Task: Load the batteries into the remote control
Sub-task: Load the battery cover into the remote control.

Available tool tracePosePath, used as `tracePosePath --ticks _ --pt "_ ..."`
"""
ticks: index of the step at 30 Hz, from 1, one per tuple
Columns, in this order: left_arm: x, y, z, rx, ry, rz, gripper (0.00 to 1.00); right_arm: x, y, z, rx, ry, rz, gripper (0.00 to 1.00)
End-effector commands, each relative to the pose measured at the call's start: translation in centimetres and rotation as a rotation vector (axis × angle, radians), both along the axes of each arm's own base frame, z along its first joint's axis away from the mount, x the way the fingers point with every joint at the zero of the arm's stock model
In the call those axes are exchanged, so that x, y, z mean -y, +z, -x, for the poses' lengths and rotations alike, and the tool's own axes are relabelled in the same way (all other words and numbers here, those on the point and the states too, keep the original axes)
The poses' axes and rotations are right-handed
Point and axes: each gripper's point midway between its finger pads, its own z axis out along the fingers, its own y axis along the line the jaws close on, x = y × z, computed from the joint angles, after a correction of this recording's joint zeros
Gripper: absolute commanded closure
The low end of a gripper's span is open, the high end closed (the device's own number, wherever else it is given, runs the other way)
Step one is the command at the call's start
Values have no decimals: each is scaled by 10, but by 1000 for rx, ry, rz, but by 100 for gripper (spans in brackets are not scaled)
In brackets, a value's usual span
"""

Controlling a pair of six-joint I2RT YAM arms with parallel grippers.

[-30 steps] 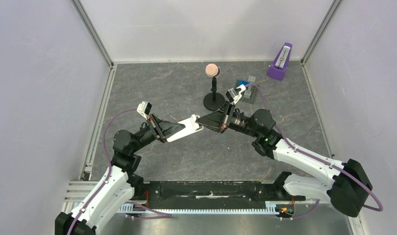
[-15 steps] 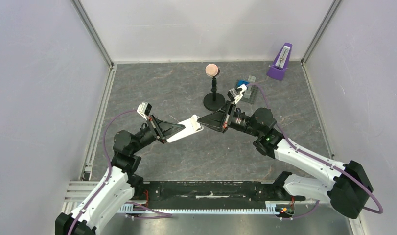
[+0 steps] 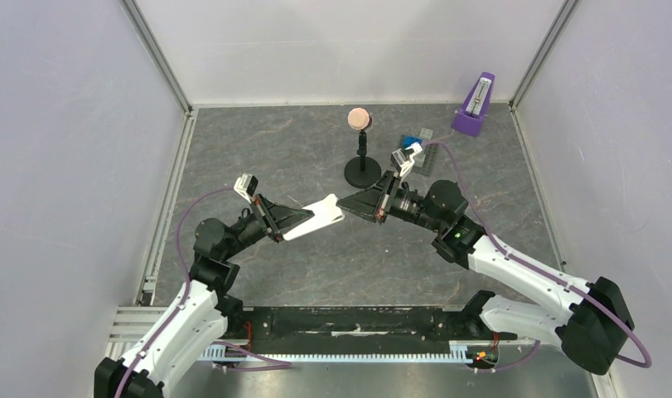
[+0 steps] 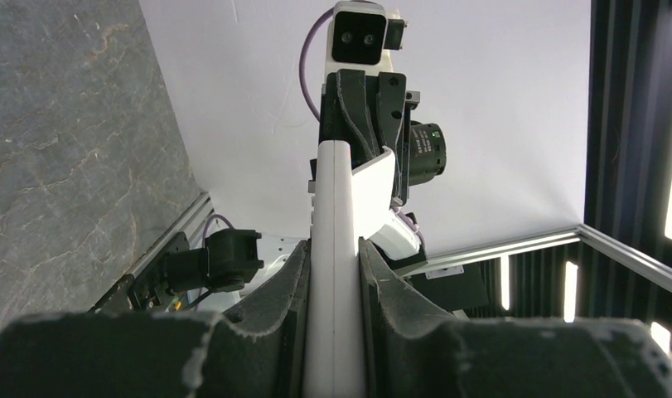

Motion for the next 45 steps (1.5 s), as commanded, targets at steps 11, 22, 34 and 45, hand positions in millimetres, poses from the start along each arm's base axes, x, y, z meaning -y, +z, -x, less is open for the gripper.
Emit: tracePosePath --ticks 11,22,34,45 --pt "-2 35 16 104 -44 74 98 -1 -53 -16 -49 -51 284 90" --pt "-1 31 15 100 -49 61 98 -1 -55 -19 -44 -54 342 87" --pt "-1 29 14 91 -41 54 98 10 -53 -24 -41 -79 385 79" --pt "-1 25 11 77 -32 50 98 18 -42 -28 -18 -91 390 70"
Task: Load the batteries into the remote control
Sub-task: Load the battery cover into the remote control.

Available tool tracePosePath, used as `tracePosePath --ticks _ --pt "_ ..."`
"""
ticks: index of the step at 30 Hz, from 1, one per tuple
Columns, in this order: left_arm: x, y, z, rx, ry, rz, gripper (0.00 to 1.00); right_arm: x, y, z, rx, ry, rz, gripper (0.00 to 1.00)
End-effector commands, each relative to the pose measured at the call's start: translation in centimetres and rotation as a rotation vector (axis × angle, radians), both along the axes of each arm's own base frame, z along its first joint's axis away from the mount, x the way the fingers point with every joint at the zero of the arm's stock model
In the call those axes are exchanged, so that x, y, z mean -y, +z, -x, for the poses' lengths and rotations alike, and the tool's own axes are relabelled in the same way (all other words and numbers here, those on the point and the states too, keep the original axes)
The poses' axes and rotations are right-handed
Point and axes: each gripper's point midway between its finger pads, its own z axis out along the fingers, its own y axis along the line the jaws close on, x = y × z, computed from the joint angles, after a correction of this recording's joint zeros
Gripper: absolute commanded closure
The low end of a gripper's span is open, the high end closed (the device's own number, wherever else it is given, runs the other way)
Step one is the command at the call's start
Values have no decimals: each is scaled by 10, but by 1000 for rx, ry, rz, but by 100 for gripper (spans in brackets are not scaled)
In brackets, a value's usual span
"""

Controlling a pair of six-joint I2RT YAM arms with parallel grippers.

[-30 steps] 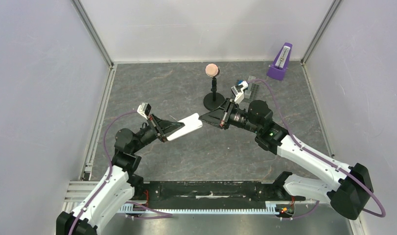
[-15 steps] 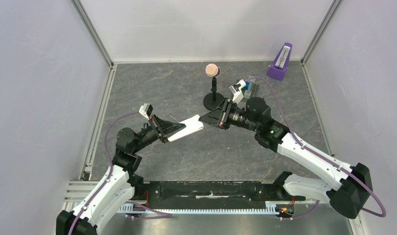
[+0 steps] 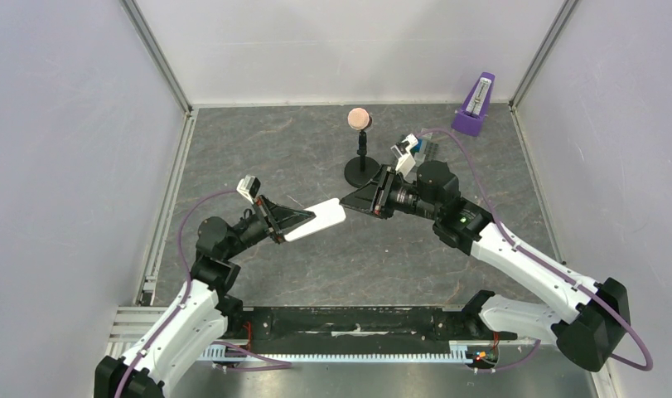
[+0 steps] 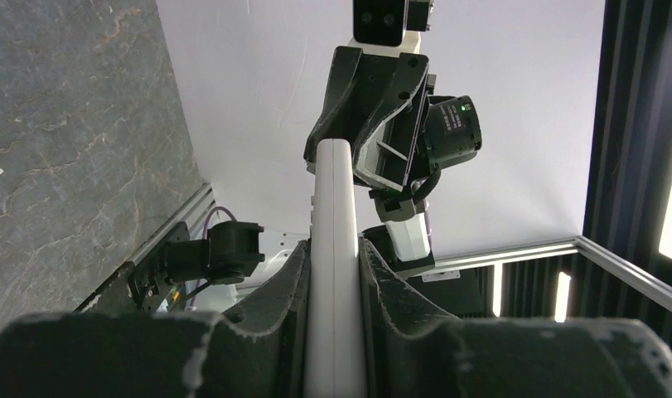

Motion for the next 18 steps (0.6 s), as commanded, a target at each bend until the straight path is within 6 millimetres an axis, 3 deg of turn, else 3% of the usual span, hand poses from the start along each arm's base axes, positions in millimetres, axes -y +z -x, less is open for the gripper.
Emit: tracePosePath --ticks 1,13,18 --pt "-2 35 14 135 -31 62 98 6 -6 -2 2 -3 58 68" --pt "0 30 15 125 -47 49 98 1 9 7 93 95 32 45" --pt "2 30 19 130 -76 38 98 -5 13 16 146 184 16 41"
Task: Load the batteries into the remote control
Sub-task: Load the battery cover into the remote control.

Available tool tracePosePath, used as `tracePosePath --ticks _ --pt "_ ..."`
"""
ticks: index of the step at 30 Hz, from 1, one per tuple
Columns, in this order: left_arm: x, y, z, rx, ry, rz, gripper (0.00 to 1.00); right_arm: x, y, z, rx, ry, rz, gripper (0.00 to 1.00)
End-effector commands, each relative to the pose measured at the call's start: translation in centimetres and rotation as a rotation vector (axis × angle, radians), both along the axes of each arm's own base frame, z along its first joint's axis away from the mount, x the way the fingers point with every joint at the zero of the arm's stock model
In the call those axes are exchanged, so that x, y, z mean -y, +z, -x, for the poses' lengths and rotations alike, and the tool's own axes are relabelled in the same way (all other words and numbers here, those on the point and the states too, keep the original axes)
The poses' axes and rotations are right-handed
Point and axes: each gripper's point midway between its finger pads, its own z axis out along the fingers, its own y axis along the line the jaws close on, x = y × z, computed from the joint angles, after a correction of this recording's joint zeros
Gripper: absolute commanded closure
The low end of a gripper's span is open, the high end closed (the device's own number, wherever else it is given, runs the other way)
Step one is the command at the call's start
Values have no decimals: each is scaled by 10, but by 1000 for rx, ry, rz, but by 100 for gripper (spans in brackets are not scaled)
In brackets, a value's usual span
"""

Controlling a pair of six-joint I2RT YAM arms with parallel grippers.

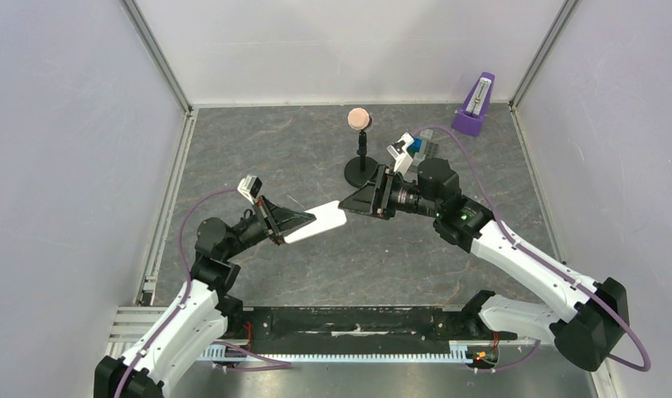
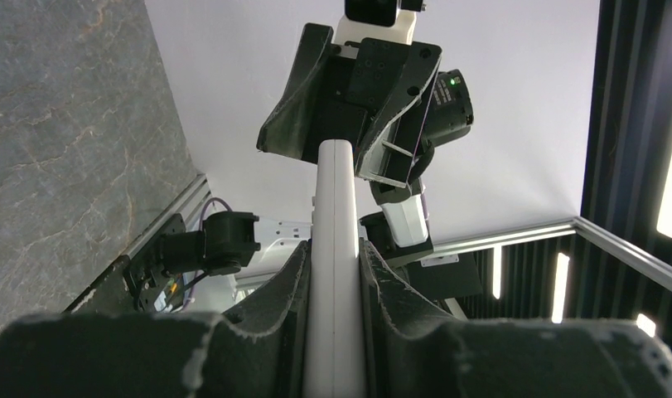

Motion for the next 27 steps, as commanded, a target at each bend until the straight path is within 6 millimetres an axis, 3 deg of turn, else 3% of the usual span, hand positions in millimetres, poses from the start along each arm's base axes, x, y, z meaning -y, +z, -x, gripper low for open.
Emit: tracePosePath --ticks 1,8,19,27 --pt "1 26 14 106 -55 32 98 -9 18 9 104 122 -29 41" --pt "4 33 19 135 -99 27 98 -12 7 14 124 176 -19 43" --pt "5 61 28 184 -156 62 98 -17 -18 35 51 277 -97 65" --pt "5 73 26 195 -153 102 98 -31 -25 48 26 315 -122 68"
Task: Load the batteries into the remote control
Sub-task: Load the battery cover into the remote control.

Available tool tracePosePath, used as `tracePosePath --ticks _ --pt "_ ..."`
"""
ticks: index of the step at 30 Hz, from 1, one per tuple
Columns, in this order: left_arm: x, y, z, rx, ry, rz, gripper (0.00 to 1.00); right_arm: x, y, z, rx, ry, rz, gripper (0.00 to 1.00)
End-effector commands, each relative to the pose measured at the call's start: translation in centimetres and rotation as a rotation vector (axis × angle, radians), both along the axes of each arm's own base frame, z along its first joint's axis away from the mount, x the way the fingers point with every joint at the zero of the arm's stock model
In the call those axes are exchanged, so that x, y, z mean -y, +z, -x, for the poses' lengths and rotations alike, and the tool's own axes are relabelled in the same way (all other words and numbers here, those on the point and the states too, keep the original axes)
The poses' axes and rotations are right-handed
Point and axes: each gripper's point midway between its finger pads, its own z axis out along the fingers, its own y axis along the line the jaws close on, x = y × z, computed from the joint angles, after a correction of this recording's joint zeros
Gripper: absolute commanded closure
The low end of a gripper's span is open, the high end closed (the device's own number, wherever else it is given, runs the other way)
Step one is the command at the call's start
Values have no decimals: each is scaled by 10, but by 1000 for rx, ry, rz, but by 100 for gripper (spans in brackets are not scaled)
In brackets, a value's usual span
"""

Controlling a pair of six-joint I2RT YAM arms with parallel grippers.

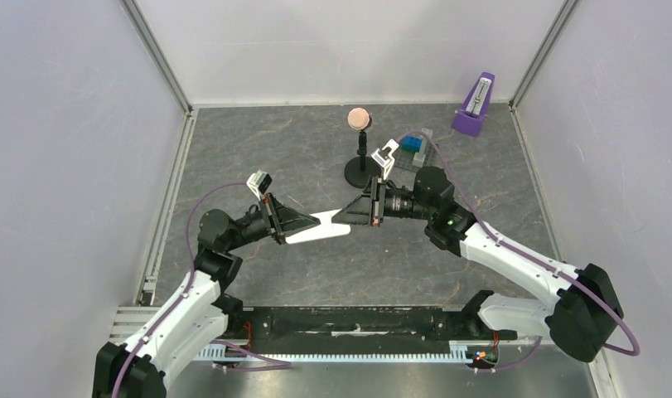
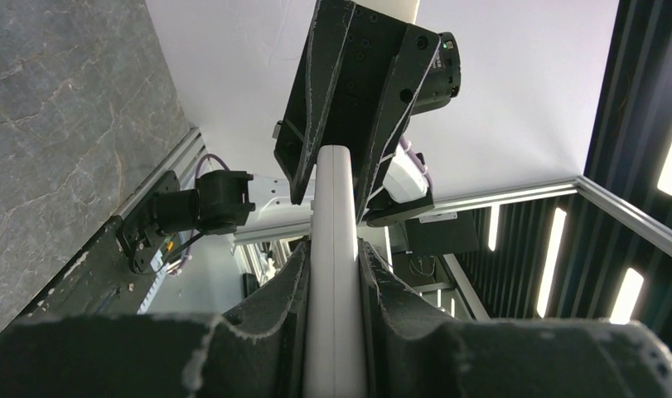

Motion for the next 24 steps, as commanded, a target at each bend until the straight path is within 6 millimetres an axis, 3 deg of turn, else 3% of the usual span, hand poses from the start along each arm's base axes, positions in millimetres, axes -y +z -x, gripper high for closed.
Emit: tracePosePath --ticks 1,12,19,22,24 --pt "-6 71 14 183 -18 145 98 -10 -30 15 -66 52 45 68" --pt "-5 68 18 183 -47 138 98 -32 -27 24 -93 94 6 72" --pt "-4 64 19 186 -53 129 98 -34 -28 24 -95 88 10 72" --pt "-2 58 18 196 -58 94 98 -31 -21 24 -72 80 -3 63" --pt "0 47 17 203 -62 37 98 -29 -11 23 -44 65 -17 49"
